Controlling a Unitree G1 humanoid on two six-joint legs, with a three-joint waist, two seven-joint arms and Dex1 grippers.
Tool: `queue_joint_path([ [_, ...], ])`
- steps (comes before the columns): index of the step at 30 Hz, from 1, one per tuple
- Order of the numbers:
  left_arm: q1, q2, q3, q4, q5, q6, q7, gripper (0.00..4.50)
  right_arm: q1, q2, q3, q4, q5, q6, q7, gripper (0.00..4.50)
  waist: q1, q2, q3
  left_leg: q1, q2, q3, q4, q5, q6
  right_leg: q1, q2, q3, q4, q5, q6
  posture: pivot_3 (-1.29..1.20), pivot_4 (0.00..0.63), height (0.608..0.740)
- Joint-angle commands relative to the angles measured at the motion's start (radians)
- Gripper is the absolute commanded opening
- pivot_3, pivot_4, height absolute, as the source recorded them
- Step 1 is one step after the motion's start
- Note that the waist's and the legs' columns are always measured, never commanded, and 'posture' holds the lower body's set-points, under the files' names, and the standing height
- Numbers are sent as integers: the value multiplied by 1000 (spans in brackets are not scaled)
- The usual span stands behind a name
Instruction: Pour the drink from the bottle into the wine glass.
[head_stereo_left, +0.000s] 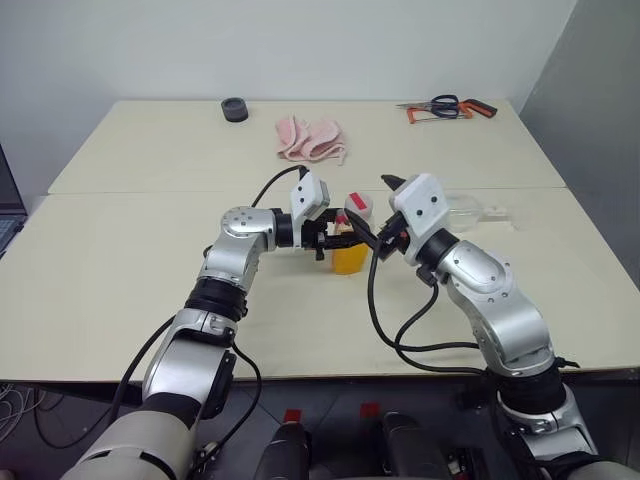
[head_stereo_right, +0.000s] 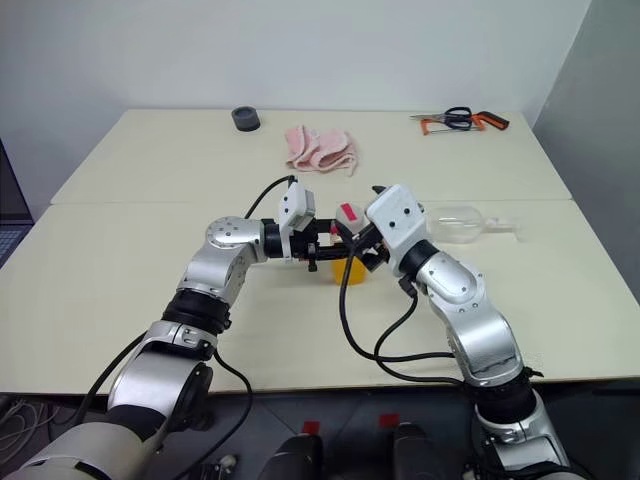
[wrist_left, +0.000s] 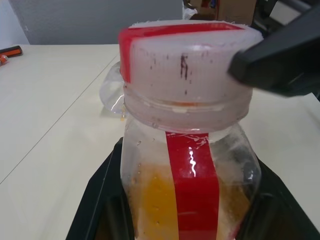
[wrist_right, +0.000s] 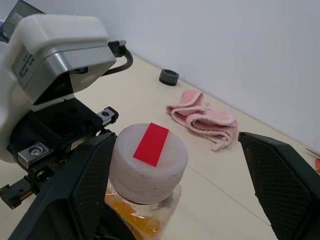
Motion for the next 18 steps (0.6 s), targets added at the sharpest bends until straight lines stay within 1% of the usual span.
queue_joint_path([
  [1, -21, 6, 3, -1, 9, -13, -1, 1841, -24, 0, -4, -13, -18, -30, -3, 4184, 0, 0, 0, 0, 0, 0, 0, 0, 0, 0, 0, 0, 0, 0, 0, 0, 150, 740],
  [18, -16, 9, 3, -8, 8, -9, 0, 1838, 21, -19, -44, -56, -20, -11, 4, 4184, 0, 0, 0, 0, 0, 0, 0, 0, 0, 0, 0, 0, 0, 0, 0, 0, 150, 740],
])
